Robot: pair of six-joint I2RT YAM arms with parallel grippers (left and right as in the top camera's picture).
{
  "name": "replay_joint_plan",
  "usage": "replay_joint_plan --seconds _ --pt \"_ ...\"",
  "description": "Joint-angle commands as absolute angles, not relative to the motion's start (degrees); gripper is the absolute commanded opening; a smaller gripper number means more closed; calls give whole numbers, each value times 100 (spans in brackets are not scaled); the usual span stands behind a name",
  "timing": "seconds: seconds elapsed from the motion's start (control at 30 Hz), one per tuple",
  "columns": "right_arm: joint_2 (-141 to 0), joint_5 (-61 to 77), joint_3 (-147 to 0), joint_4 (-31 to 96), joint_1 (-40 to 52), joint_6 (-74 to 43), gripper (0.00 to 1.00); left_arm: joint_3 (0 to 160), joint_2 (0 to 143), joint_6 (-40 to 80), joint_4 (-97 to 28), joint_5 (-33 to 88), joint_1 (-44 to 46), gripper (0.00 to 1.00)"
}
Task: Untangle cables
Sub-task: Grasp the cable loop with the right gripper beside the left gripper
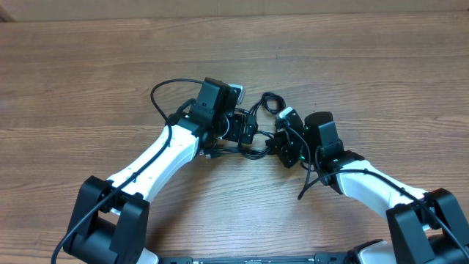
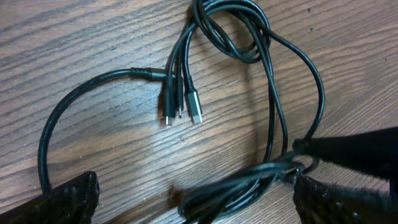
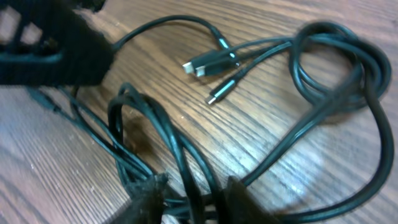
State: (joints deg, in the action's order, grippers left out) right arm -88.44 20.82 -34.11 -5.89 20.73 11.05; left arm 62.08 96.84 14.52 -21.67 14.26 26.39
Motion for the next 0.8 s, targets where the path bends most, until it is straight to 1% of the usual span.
replay_joint_plan --seconds 0.0,0.07,0.13,0.27,0.3,0.37,0.47,0.77 --pt "-8886 2215 -3446 -611 2095 1100 13 6274 9590 1330 -2163 1352 2628 100" --pt "-8886 2215 -3446 -609 2095 1100 7 6274 9590 1332 -2165 1356 2628 100" --pt "-8886 2215 -3446 -604 2093 1096 4 6274 9590 1332 -2169 1356 2628 99" --pt "-8886 2217 -3446 -593 2093 1076 4 6274 9590 1334 -2185 1356 2628 100" --pt "-8886 2217 -3446 -593 2093 1079 8 6274 9590 1337 -2185 1356 2628 100" --pt "-8886 2220 -3446 -593 2093 1079 26 6274 9590 1365 -2185 1356 2628 100" --pt "-8886 2305 -3446 -598 2093 1083 38 6274 9590 1376 -2187 1358 2628 99" --pt "-8890 2320 -3446 -598 2093 1103 45 6274 9590 1376 -2182 1358 2628 100"
